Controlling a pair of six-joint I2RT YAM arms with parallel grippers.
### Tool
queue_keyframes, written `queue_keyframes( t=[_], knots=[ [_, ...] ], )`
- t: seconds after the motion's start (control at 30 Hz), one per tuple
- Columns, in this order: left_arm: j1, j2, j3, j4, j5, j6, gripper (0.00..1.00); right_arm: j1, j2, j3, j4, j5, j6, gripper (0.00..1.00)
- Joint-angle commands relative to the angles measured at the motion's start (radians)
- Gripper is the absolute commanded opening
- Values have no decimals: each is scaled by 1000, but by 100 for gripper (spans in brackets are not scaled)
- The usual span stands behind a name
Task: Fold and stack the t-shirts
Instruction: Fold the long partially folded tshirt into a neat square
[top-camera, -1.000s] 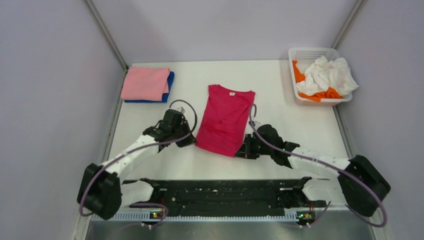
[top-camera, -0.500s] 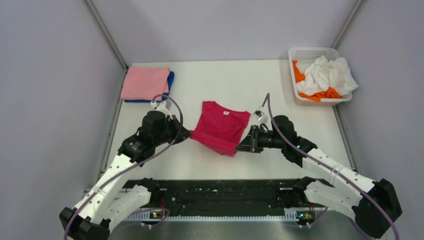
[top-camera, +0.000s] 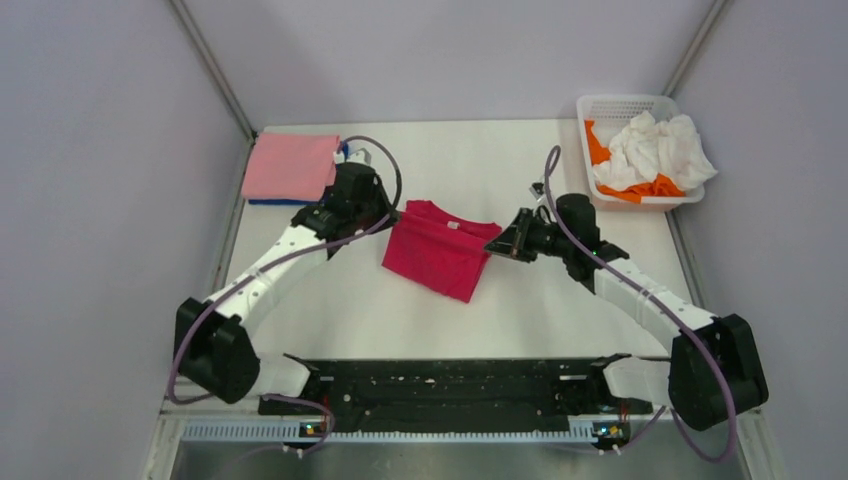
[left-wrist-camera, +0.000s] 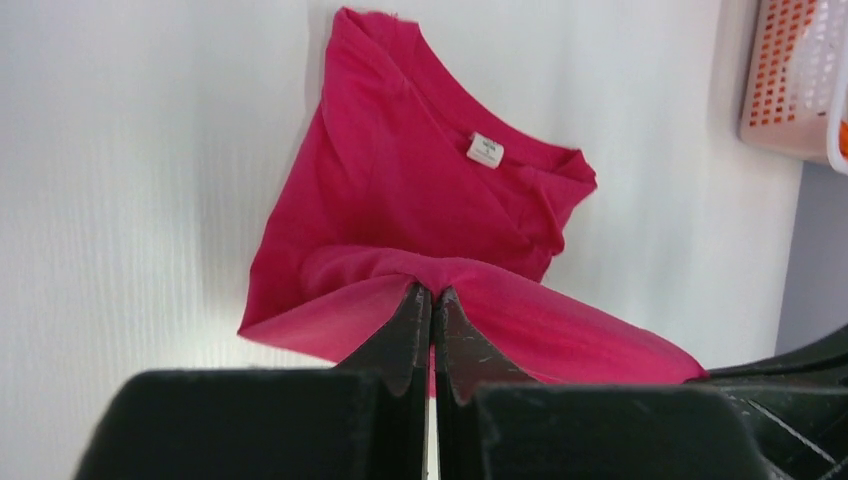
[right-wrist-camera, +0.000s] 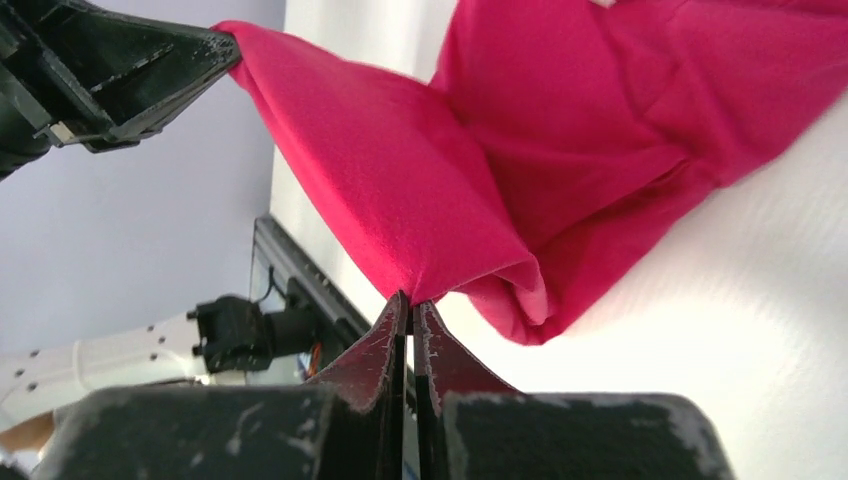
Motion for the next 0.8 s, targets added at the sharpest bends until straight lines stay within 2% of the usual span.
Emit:
queue_keyframes(
  t=[0.0,0.53,0.67,0.7,0.73,0.77],
  knots=[
    [27,127,116,68,-130,13,0,-76,63,60,63,46,-59,0],
    [78,567,442,40,-97,91,0,-175,470,189,259,-2,-36,0],
    [82,687,593,-40,-68,128,9,-195,548,239,274,20,-39,0],
    [82,703,625,-54,-56,137,21,-199,562,267,264,34,-40,7],
    [82,714,652,-67,-42,147,41,-200,570,282,245,55,-46,23],
    [82,717,675,-84,-31,153,72,-200,573,313,209,81,-66,51]
  ],
)
